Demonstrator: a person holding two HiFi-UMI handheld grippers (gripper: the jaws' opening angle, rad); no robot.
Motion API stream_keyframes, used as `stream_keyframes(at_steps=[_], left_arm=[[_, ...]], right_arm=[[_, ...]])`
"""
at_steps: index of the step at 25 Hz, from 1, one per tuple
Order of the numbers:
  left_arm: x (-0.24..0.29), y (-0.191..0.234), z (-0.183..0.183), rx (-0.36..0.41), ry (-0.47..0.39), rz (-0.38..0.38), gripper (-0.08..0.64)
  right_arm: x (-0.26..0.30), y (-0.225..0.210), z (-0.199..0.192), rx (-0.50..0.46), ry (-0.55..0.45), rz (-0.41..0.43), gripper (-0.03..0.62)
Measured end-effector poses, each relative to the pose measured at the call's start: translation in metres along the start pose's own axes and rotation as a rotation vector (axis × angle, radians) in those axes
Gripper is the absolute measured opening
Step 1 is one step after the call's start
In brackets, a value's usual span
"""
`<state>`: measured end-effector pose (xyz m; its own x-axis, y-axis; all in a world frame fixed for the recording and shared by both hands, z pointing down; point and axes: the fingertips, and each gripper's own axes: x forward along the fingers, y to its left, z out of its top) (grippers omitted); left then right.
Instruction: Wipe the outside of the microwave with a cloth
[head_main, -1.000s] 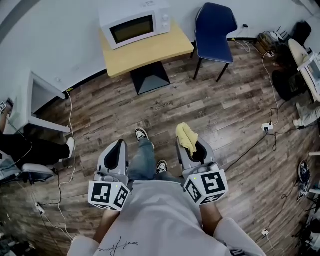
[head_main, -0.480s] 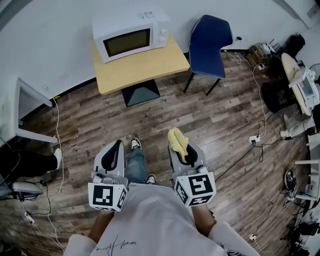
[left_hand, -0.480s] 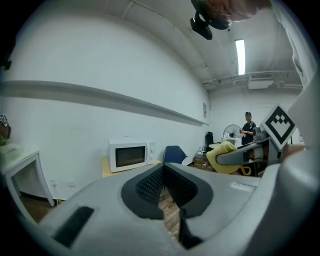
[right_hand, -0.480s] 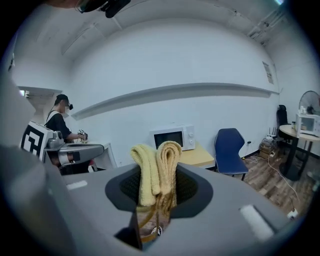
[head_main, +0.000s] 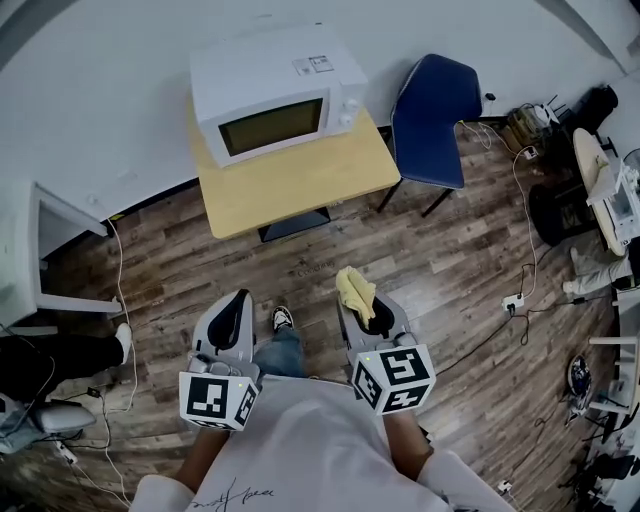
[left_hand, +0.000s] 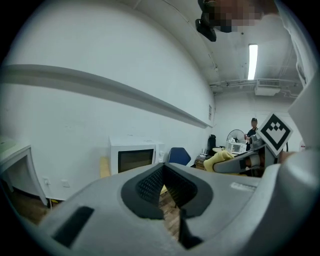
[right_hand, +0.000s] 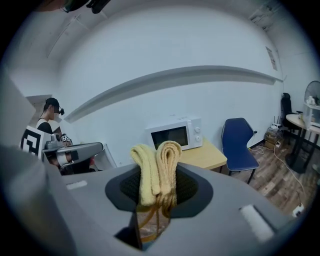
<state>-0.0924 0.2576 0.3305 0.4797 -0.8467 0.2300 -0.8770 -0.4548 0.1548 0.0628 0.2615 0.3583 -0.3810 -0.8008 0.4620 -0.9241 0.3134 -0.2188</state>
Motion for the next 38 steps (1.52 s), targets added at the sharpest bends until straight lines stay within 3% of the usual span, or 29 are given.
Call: stream_keyframes(at_steps=[7,21,33,38], left_arm=[[0.045,0.049,0.020,-0.005,0.003,-0.040,-0.006],[0.094,0.093,0.021,-0.046,0.020,-0.047,-0.006],[0.189,0.120,0.062,-0.028,-0.006,-0.003,-0.006],[0.234,0.129,0.081,-0.018,-0.017,0.017,-0.006]], right_arm=[[0.058,0.004,0.040,0.068,0.000,0.028,0.110],[0.109,-0.027,0.094,0.000,-0.062,-0.056,0.110],[0.194,-0.094,0.163,-0.064,-0.155,-0.020,0.112],[0.231,-0.136,0.191,-0.072,-0.245,-0.023,0.112]])
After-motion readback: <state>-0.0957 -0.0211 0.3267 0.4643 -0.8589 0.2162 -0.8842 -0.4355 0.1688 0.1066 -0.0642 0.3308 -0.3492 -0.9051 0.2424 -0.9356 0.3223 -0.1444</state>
